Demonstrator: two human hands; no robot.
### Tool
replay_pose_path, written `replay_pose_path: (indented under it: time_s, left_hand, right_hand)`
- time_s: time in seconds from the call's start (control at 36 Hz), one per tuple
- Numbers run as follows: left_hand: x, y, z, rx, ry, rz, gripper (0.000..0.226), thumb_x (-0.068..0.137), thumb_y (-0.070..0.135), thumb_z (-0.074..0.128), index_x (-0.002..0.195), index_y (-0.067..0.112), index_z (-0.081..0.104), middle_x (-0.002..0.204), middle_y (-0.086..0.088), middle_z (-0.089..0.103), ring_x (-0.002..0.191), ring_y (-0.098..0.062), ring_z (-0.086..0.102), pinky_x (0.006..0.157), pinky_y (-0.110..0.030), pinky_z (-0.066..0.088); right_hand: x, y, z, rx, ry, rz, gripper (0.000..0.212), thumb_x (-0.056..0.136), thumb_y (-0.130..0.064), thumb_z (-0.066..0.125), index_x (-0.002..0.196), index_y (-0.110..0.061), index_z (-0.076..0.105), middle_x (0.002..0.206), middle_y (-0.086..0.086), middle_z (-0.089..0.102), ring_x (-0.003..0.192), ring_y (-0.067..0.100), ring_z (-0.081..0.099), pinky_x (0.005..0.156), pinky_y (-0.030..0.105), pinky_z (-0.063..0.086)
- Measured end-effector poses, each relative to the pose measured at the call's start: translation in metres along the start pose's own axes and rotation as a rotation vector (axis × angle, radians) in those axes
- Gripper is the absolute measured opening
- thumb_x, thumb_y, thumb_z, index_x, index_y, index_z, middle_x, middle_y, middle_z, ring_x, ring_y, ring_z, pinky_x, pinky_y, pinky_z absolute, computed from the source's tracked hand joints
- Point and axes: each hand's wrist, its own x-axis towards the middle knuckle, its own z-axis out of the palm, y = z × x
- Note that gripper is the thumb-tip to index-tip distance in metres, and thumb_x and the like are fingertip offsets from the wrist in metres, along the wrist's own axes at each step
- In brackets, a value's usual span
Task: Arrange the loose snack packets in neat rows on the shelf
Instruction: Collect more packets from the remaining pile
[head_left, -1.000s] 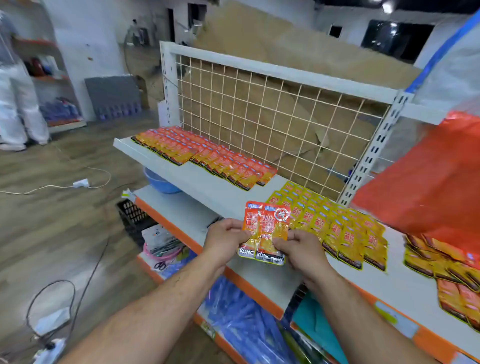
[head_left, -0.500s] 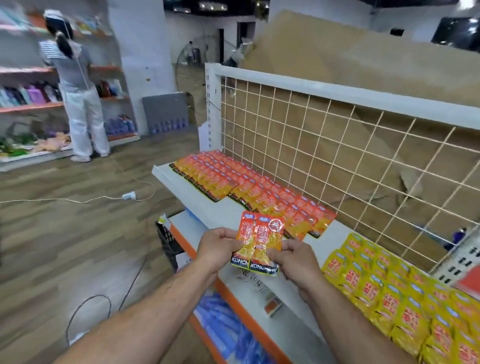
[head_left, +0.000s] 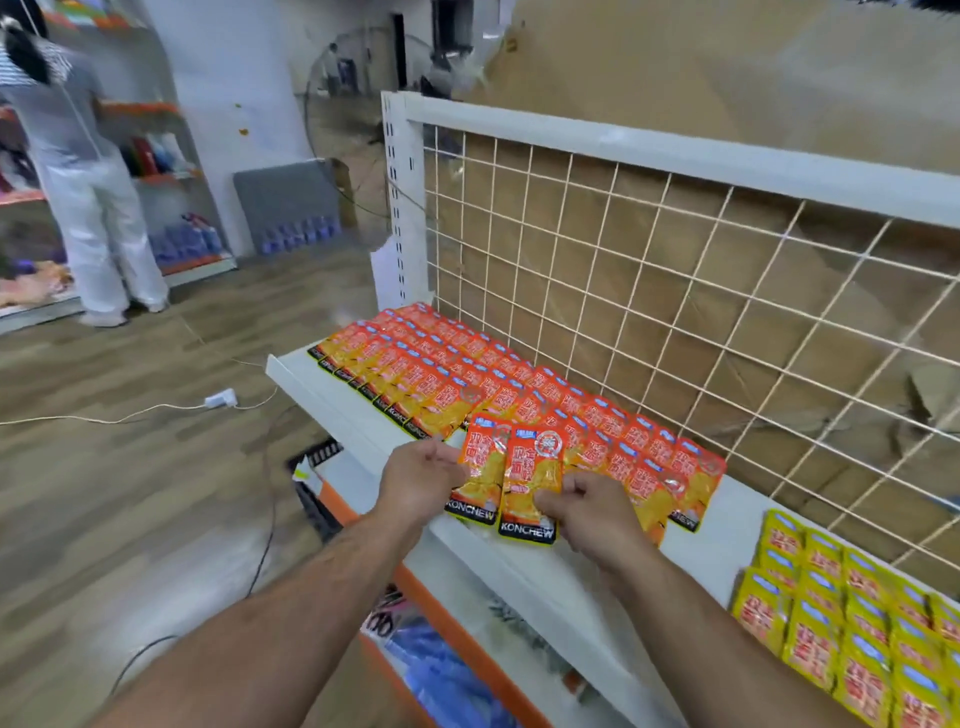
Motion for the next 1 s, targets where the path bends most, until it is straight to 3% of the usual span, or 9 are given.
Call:
replay_pose_path:
  time_s: [0.08, 0.17, 0.25, 0.42, 0.5, 0.58, 0.67, 0.83, 1.0]
  left_hand:
    - [0.028, 0.003, -0.006, 0.046, -0.055, 0.014, 0.011, 0.082, 0.007, 0.074, 0.082, 0.014, 0.066, 0.110, -0.003, 0.068, 0.086, -0.016, 0.063, 0.081, -0.033, 0.050]
    - [0.058, 0.007, -0.010, 0.153, -0.076, 0.049, 0.014, 0.079, 0.011, 0.075, 0.076, 0.021, 0.065, 0.100, -0.003, 0.071, 0.090, -0.020, 0.066, 0.082, -0.032, 0.054]
    - [0.084, 0.013, -0.015, 0.231, -0.137, 0.088, 0.015, 0.080, 0.010, 0.074, 0.075, 0.020, 0.064, 0.089, -0.003, 0.070, 0.081, -0.018, 0.064, 0.069, -0.024, 0.049]
    - [0.124, 0.015, -0.025, 0.438, -0.188, 0.213, 0.019, 0.082, 0.015, 0.071, 0.071, 0.023, 0.058, 0.082, -0.001, 0.068, 0.080, -0.023, 0.065, 0.074, -0.028, 0.053]
    - [0.138, 0.013, -0.029, 0.583, -0.211, 0.341, 0.011, 0.082, 0.019, 0.071, 0.074, 0.019, 0.063, 0.079, 0.003, 0.066, 0.081, -0.018, 0.063, 0.073, -0.025, 0.049]
    - [0.148, 0.010, -0.032, 0.685, -0.247, 0.467, 0.014, 0.082, 0.022, 0.069, 0.075, 0.011, 0.064, 0.076, -0.001, 0.064, 0.077, -0.020, 0.062, 0.072, -0.034, 0.052]
    - [0.151, 0.008, -0.036, 0.785, -0.270, 0.575, 0.019, 0.085, 0.026, 0.066, 0.077, 0.010, 0.061, 0.076, -0.002, 0.062, 0.074, -0.023, 0.059, 0.064, -0.033, 0.047]
    - [0.153, 0.012, -0.041, 0.816, -0.299, 0.670, 0.020, 0.087, 0.028, 0.064, 0.076, 0.016, 0.052, 0.065, 0.005, 0.051, 0.065, -0.019, 0.052, 0.048, -0.029, 0.025]
    - [0.154, 0.016, -0.045, 0.824, -0.327, 0.700, 0.023, 0.091, 0.032, 0.063, 0.081, 0.018, 0.048, 0.060, 0.009, 0.040, 0.062, -0.018, 0.047, 0.047, -0.029, 0.025]
  right_hand:
    - [0.013, -0.006, 0.012, -0.016, 0.060, 0.027, 0.047, 0.082, -0.016, 0.074, 0.057, -0.021, 0.035, 0.058, 0.004, 0.032, 0.058, 0.017, 0.033, 0.060, 0.031, 0.026]
    - [0.025, -0.012, 0.025, -0.030, 0.128, 0.044, 0.044, 0.082, -0.015, 0.075, 0.059, -0.019, 0.037, 0.057, 0.007, 0.036, 0.054, 0.017, 0.036, 0.057, 0.028, 0.026]
    - [0.036, -0.018, 0.037, -0.050, 0.173, 0.069, 0.044, 0.082, -0.014, 0.075, 0.059, -0.017, 0.038, 0.052, 0.007, 0.039, 0.046, 0.015, 0.036, 0.050, 0.026, 0.024]
    - [0.041, -0.027, 0.061, -0.022, 0.300, 0.111, 0.040, 0.082, -0.012, 0.076, 0.062, -0.016, 0.041, 0.058, 0.011, 0.042, 0.043, 0.013, 0.039, 0.050, 0.027, 0.025]
    - [0.039, -0.030, 0.072, 0.024, 0.361, 0.144, 0.037, 0.082, -0.011, 0.076, 0.066, -0.015, 0.043, 0.053, 0.005, 0.049, 0.043, 0.011, 0.040, 0.052, 0.027, 0.029]
    - [0.039, -0.031, 0.082, 0.117, 0.414, 0.184, 0.041, 0.084, -0.006, 0.073, 0.063, -0.016, 0.039, 0.045, -0.003, 0.048, 0.045, 0.017, 0.037, 0.053, 0.029, 0.029]
    - [0.038, -0.032, 0.091, 0.169, 0.449, 0.216, 0.040, 0.085, -0.002, 0.072, 0.067, -0.016, 0.039, 0.047, 0.001, 0.045, 0.039, 0.014, 0.038, 0.050, 0.027, 0.027]
    - [0.036, -0.035, 0.098, 0.165, 0.482, 0.232, 0.039, 0.085, -0.007, 0.074, 0.067, -0.017, 0.041, 0.048, -0.001, 0.046, 0.040, 0.011, 0.041, 0.054, 0.031, 0.029]
    - [0.036, -0.042, 0.101, 0.187, 0.508, 0.244, 0.037, 0.087, -0.007, 0.073, 0.070, -0.015, 0.041, 0.058, 0.010, 0.047, 0.035, 0.007, 0.042, 0.054, 0.029, 0.029]
